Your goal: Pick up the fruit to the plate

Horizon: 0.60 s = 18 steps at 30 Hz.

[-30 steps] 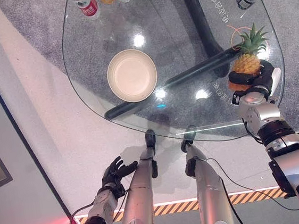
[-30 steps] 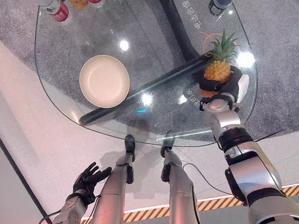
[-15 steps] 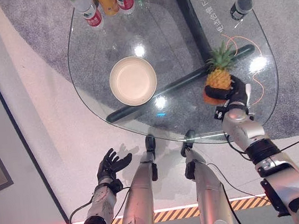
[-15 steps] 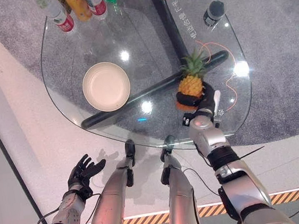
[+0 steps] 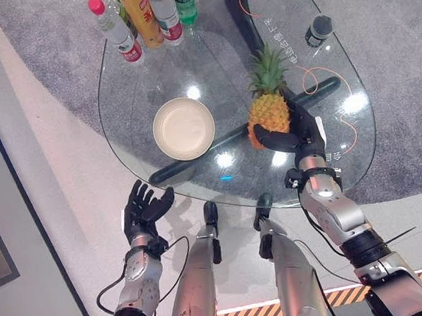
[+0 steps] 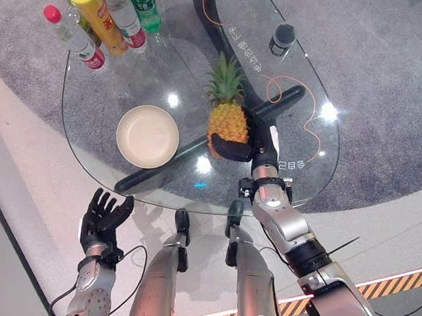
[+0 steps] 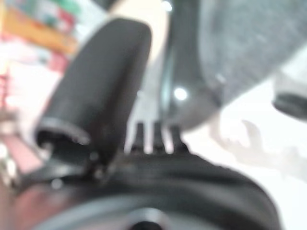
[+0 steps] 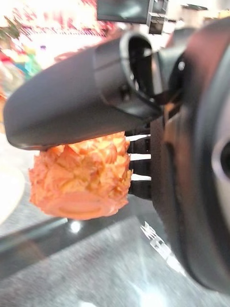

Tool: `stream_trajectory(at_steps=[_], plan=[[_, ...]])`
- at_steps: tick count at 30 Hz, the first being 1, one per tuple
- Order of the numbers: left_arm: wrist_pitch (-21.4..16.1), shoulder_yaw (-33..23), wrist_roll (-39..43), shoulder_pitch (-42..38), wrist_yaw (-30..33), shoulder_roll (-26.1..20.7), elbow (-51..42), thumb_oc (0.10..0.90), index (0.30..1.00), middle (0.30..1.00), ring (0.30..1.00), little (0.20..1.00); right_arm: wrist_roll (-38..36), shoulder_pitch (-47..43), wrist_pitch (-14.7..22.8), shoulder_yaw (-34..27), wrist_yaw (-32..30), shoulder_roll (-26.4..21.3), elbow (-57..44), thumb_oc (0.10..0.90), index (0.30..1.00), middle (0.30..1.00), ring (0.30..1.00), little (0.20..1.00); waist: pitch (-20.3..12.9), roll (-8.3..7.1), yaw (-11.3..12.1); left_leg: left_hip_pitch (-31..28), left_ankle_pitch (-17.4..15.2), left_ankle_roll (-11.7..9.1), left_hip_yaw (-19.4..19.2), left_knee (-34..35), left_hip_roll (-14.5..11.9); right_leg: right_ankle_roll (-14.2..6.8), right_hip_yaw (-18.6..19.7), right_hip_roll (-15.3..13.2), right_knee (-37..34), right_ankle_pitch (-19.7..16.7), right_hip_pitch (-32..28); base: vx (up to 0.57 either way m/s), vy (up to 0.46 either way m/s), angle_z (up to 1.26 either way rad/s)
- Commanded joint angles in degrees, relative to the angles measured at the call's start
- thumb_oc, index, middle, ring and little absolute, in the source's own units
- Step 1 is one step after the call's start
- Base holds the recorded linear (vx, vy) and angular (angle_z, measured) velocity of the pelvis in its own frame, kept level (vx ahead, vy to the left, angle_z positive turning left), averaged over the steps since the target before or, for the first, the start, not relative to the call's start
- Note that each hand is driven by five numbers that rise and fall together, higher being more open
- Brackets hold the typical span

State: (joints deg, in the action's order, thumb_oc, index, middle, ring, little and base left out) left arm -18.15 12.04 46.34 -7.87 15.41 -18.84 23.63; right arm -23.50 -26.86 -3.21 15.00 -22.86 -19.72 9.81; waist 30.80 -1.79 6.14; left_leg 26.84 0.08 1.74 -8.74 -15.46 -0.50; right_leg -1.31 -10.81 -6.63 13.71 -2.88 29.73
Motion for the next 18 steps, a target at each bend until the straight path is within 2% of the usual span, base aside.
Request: stream_trajectory(at_steps=[1,5,10,13,15,18], plan=[[-4.0,-3.2,1.5,3.0,-1.4,-2.5,-10.7,0.8,0.9,0.9,0.9,0.9,3.4,-1.9,9.0,-2.6,6.2,-1.2,-14.6,0.1,0.3,0.3,0.3,0.2,-1.0,1.62,0.7,-2.2,-1.8,0.2,1.0,0.6,2.3,-1.7,-4.4,0.7,5.7,4.6,-3.7,-0.01,-0.04,0.01],[-3.9,-2.4,1.9,2.8,-3.8,-3.0,-16.5,0.8,0.9,0.9,0.9,0.9,3.4,-2.0,10.0,-1.6,11.7,-1.3,-17.1,0.1,0.3,0.3,0.3,0.2,-1.0,1.61,1.1,-2.7,-1.9,0.3,1.1,0.7,2.4,-1.8,-5.1,0.3,5.6,4.5,-4.5,0.0,-0.019,0.0],[-1.8,-0.8,2.2,2.0,-6.9,-4.5,-24.4,0.8,0.9,0.9,0.9,0.9,4.2,-2.2,10.3,0.8,20.0,-2.4,-20.5,0.1,0.3,0.3,0.3,0.2,-1.0,1.42,1.7,-2.8,-2.0,0.6,1.6,0.2,2.8,-1.9,-5.9,0.0,5.4,4.2,-5.3,0.0,-0.044,0.07],[-0.5,-0.3,5.2,1.5,-11.6,-5.2,-27.2,0.8,0.9,0.9,0.9,0.9,4.7,-2.5,10.2,2.2,23.7,-3.7,-21.5,0.1,0.3,0.3,0.3,0.2,-1.0,1.3,2.0,-3.1,-2.0,0.6,1.8,0.1,3.0,-1.9,-6.3,0.0,5.0,4.1,-6.1,0.01,-0.032,0.09],[1.2,0.7,8.5,1.2,-15.3,-5.8,-30.1,0.8,0.9,0.9,0.9,0.9,5.3,-2.4,10.3,3.1,24.7,-5.0,-21.9,0.1,0.3,0.3,0.3,0.2,-1.0,1.25,2.1,-3.1,-2.2,0.6,2.0,-0.3,3.1,-1.9,-6.6,-0.1,5.0,4.0,-6.4,0.02,-0.031,0.02],[1.7,1.7,11.7,0.6,-18.2,-6.8,-32.9,0.8,0.9,0.9,0.9,0.9,5.3,-2.1,10.3,4.2,26.3,-6.5,-22.2,0.1,0.3,0.3,0.3,0.2,-1.0,1.23,2.2,-3.0,-2.2,0.7,2.3,-0.6,3.2,-1.9,-6.9,-0.3,4.9,3.9,-6.6,0.02,-0.024,0.1]])
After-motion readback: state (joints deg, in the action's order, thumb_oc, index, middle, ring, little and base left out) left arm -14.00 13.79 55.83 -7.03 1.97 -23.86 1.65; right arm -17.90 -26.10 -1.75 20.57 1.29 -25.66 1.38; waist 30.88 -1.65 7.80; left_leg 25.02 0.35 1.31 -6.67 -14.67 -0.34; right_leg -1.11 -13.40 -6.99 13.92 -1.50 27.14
